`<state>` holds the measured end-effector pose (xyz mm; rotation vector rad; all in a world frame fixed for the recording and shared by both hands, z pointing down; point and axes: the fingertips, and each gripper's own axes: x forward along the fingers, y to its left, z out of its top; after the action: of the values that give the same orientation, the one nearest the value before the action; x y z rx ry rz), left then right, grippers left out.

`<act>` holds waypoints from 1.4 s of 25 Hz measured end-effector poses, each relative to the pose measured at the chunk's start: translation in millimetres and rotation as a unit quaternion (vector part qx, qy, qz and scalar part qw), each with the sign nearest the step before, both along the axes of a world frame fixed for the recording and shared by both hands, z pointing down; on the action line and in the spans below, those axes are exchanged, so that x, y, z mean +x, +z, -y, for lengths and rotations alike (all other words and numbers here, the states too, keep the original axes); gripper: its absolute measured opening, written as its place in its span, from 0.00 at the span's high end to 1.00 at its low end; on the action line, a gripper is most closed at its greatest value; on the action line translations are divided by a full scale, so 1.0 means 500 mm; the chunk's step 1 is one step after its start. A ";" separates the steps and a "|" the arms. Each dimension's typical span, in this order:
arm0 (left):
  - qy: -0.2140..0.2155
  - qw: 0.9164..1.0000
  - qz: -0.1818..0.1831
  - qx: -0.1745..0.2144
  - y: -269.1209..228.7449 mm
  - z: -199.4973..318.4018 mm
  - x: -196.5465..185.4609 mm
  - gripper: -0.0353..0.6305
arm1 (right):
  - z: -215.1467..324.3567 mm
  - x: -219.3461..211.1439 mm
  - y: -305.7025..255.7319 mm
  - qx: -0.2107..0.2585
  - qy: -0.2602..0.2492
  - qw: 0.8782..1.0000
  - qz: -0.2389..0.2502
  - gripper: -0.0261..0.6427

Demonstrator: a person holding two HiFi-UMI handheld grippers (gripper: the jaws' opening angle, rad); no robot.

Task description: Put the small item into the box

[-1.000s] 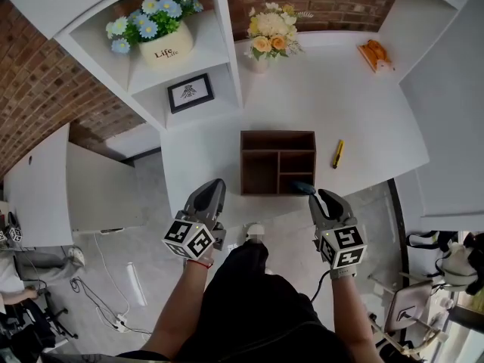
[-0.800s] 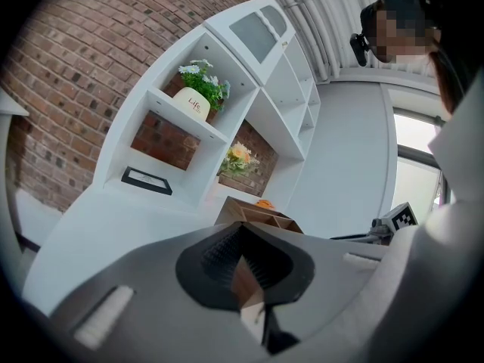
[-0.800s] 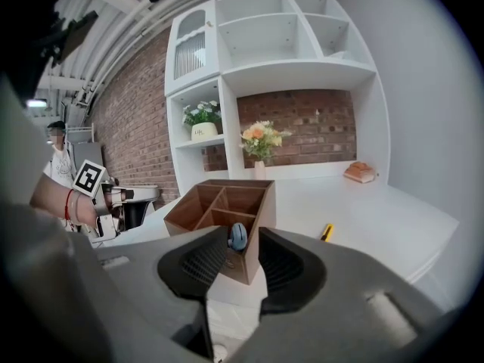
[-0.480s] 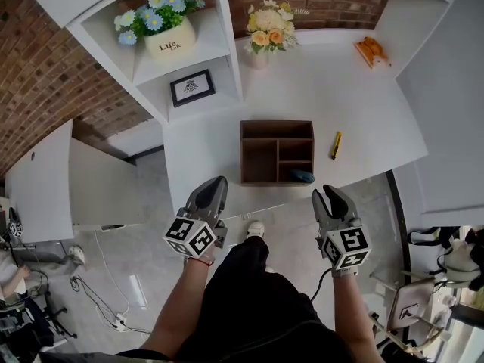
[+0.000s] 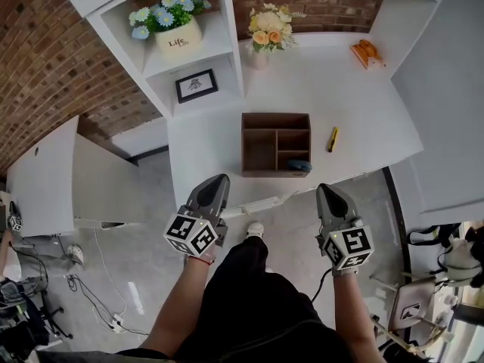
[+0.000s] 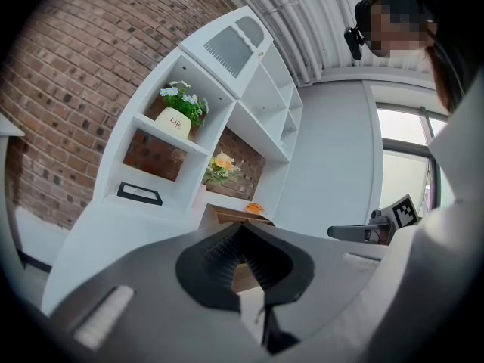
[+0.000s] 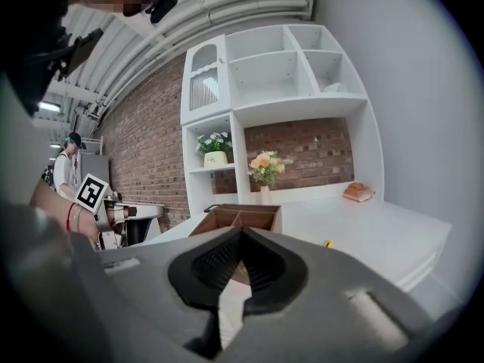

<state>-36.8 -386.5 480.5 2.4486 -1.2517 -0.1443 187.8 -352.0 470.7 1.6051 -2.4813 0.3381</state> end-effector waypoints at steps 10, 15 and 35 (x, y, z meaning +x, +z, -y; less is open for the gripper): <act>-0.002 1.000 -0.002 0.029 -0.051 -0.073 0.007 0.94 | -0.080 -0.013 -0.039 0.026 -0.016 1.000 0.007 0.96; 0.001 0.999 -0.002 0.040 -0.070 -0.110 0.015 0.94 | -0.116 -0.020 -0.052 0.033 -0.022 0.999 0.008 0.96; -0.008 0.998 -0.003 0.055 -0.097 -0.207 0.017 0.94 | -0.209 -0.032 -0.096 0.060 -0.039 0.997 0.012 0.96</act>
<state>-28.3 -283.0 432.3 2.5303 -1.2922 -0.2307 172.0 -247.5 422.5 1.5500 -2.6209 0.2031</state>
